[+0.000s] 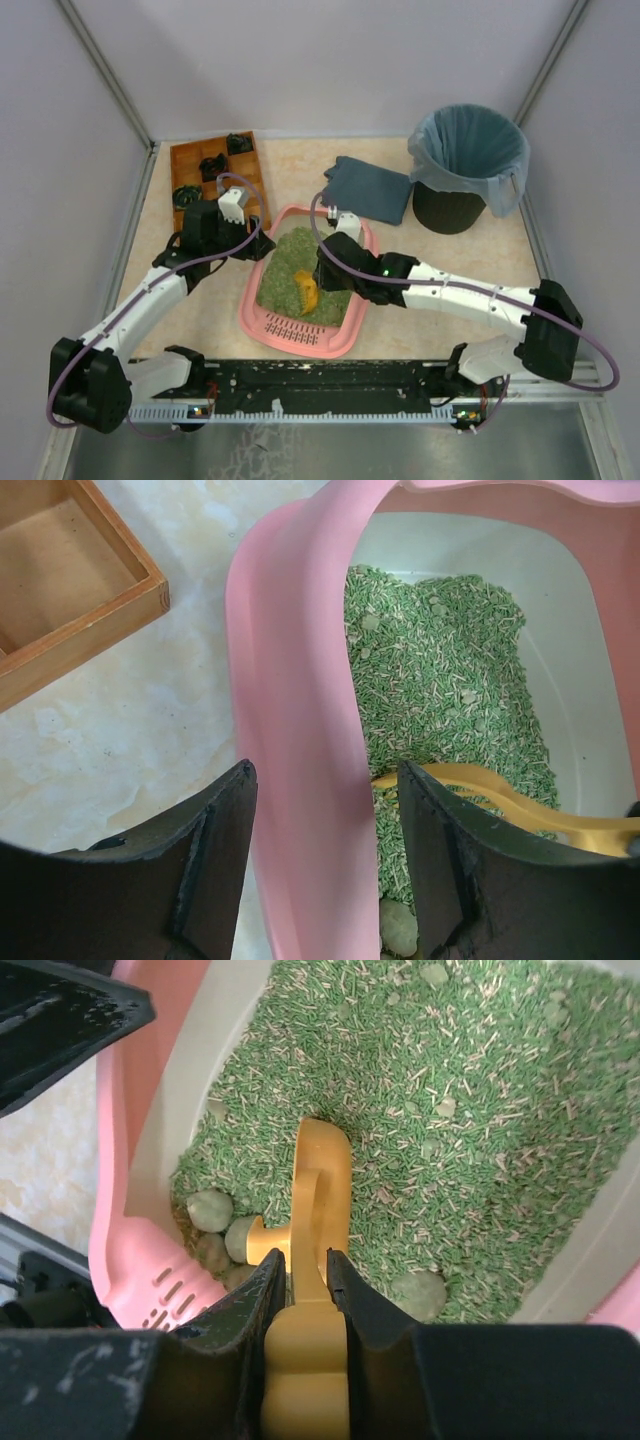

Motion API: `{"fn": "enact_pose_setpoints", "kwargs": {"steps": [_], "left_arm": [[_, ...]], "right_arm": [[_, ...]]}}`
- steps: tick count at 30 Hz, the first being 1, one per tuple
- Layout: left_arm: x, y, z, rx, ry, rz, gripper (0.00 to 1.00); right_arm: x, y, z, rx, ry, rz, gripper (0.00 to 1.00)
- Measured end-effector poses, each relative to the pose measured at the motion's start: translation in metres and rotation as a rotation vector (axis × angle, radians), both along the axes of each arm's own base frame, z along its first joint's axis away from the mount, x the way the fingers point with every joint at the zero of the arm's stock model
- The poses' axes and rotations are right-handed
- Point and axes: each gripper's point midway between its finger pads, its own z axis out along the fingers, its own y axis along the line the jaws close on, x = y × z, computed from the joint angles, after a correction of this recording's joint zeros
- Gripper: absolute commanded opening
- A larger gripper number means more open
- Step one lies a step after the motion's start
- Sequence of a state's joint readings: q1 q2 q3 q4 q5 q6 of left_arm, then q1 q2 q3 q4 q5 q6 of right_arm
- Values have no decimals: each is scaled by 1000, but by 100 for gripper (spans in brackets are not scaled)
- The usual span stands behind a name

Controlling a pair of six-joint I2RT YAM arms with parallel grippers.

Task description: Clean the litter box

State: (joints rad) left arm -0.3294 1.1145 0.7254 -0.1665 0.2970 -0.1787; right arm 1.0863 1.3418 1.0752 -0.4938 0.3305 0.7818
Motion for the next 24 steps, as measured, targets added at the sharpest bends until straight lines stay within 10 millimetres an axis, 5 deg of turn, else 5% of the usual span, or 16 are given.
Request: {"fn": "enact_pose_setpoints", "kwargs": {"steps": [5, 24], "left_arm": [[0, -1, 0, -1, 2, -3, 64], [0, -4, 0, -4, 6, -24, 63]], "right_arm": [[-1, 3, -26, 154, 46, -116, 0], [17, 34, -39, 491, 95, -274, 0]]}}
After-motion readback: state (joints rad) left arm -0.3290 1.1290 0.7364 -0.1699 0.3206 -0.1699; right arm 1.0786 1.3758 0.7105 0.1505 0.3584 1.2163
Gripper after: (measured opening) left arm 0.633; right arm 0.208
